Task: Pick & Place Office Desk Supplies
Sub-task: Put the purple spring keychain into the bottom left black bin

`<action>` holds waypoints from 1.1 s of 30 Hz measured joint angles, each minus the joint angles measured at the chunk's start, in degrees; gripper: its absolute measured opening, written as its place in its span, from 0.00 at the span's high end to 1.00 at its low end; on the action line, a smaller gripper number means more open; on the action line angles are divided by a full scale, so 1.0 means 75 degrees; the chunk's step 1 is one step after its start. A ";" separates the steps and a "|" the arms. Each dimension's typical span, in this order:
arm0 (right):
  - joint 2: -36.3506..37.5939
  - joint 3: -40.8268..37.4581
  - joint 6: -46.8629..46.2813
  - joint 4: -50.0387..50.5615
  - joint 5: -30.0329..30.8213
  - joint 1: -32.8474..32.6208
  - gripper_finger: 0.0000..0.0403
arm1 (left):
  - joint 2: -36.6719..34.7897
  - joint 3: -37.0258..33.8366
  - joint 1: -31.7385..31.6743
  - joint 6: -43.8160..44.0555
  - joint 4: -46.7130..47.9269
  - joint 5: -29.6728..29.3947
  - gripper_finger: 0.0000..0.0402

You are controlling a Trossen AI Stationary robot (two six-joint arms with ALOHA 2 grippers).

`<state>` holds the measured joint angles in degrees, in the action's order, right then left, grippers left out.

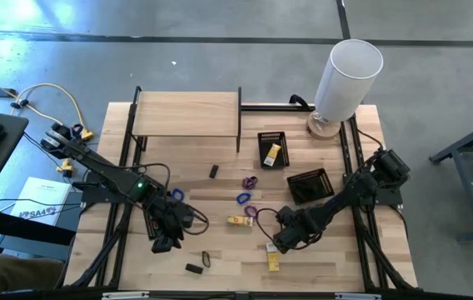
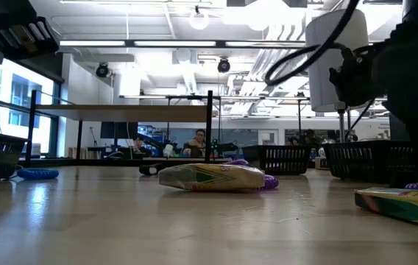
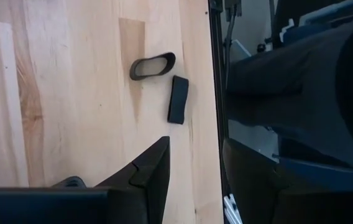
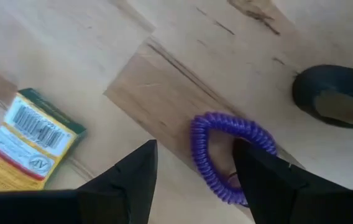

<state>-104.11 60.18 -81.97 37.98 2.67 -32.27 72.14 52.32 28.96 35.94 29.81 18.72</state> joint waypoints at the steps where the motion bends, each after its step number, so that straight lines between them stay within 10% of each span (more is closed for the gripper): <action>1: -0.0100 0.0000 -0.0016 -0.0041 -0.0032 0.0000 0.50 | 0.0000 0.0000 -0.0014 -0.0048 0.0016 0.0008 0.64; 9: -0.0345 0.0003 -0.0073 0.0017 -0.0218 0.0048 0.57 | 0.0000 -0.0003 -0.0057 -0.0166 0.0051 0.0026 0.64; 17: -0.0327 0.0028 0.0363 0.0289 -0.0271 0.0098 0.96 | 0.0000 -0.0003 -0.0181 0.0141 -0.0415 -0.0353 0.64; 25: 0.0325 0.0911 0.1629 0.0689 -0.0032 0.0210 0.99 | 0.0000 -0.0003 -0.0398 0.0447 -0.1651 -0.1209 0.64; 33: 0.1256 0.2489 0.4043 0.0212 0.1969 0.0364 0.99 | 0.0000 -0.0003 -0.0121 -0.1310 -0.4351 -0.2799 0.64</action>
<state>-94.68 78.85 -51.65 39.57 17.43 -29.54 72.14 52.29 28.05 26.12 -2.82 -2.27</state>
